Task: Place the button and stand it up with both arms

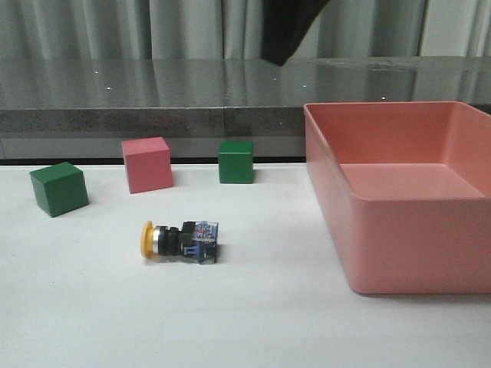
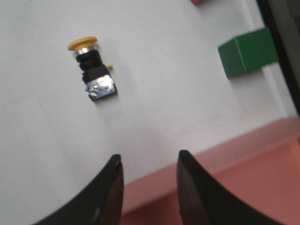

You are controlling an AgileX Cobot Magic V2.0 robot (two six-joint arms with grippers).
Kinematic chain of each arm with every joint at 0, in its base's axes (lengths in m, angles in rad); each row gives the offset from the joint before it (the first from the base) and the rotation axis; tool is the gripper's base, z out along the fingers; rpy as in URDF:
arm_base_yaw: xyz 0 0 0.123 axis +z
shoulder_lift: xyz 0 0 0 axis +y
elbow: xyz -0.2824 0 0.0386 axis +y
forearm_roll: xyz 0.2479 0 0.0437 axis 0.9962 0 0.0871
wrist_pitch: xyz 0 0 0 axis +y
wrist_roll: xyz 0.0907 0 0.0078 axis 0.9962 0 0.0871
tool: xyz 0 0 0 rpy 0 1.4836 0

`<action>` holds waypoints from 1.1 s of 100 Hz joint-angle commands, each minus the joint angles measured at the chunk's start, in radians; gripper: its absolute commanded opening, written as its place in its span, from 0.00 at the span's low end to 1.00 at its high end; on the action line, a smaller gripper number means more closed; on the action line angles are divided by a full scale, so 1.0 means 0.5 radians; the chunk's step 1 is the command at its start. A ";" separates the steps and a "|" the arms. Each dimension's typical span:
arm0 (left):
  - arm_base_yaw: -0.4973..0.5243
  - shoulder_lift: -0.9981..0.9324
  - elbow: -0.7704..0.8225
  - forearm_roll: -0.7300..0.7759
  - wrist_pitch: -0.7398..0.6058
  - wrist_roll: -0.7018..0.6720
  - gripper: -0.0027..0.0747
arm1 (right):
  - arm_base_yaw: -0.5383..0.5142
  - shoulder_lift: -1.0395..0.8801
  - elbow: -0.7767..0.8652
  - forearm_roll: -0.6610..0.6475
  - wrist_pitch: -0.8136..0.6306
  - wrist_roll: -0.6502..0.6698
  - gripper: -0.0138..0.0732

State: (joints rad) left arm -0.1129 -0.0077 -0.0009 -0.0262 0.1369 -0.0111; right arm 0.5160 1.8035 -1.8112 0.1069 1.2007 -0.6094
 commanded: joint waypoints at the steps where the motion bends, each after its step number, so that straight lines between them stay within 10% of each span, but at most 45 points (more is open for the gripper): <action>1: -0.002 -0.058 0.060 -0.005 -0.171 -0.006 0.01 | -0.109 -0.202 -0.059 -0.009 0.044 0.185 0.30; 15: -0.002 -0.058 0.060 -0.005 -0.171 -0.006 0.01 | -0.292 -0.361 -0.030 0.004 0.077 0.400 0.07; 110: -0.002 -0.058 0.060 -0.005 -0.171 -0.006 0.01 | -0.823 -2.626 2.362 -0.014 -1.459 0.752 0.09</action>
State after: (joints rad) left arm -0.1129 -0.0077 -0.0009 -0.0244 0.1347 -0.0111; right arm 0.1238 0.5905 -0.6848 0.1022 0.6011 -0.2381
